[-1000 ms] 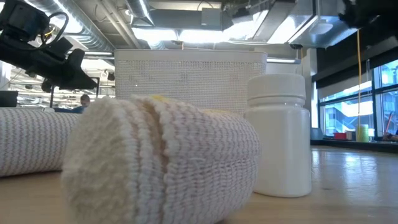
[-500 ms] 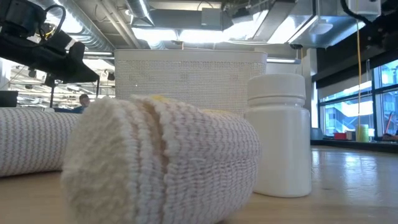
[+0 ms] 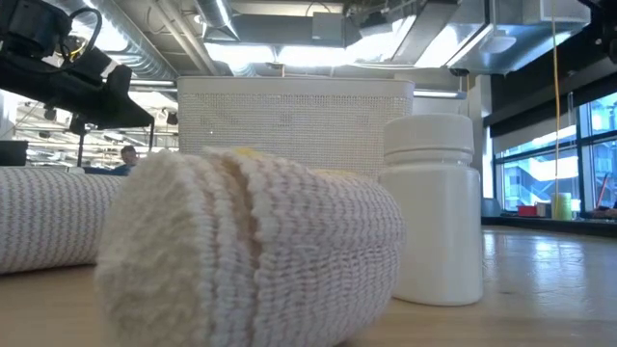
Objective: Pick & place medical supplies in basket/bin
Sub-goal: Put the orange pill bottle into the white bin
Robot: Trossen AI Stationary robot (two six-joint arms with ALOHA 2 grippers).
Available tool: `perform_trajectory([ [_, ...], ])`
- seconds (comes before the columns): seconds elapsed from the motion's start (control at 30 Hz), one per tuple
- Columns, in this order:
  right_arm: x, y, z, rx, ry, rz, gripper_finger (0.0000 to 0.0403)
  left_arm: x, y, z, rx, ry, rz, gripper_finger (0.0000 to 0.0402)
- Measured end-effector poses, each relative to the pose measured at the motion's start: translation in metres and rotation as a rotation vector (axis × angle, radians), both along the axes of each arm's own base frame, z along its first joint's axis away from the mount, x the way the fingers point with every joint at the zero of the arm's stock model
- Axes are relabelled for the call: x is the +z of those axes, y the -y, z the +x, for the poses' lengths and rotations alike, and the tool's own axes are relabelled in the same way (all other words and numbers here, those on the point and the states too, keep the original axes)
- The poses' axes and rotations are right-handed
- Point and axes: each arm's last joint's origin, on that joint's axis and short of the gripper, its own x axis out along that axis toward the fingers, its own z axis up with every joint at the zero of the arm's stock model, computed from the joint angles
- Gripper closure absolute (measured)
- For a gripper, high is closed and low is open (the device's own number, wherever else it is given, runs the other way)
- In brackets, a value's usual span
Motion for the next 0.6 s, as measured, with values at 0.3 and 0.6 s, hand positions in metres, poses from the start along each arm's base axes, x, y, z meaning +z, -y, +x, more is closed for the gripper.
perform_trajectory([
  [0.3,-0.0012,-0.0045,-0.0002,-0.012,0.068,-0.044,0.0037,0.0,0.0,0.0,0.0,0.0,0.0,0.0329],
  [0.6,-0.0027,-0.007,0.0026,-0.039,0.088,-0.032,0.0037,-0.0001,0.0,0.0,0.001,0.0,-0.001,0.0329],
])
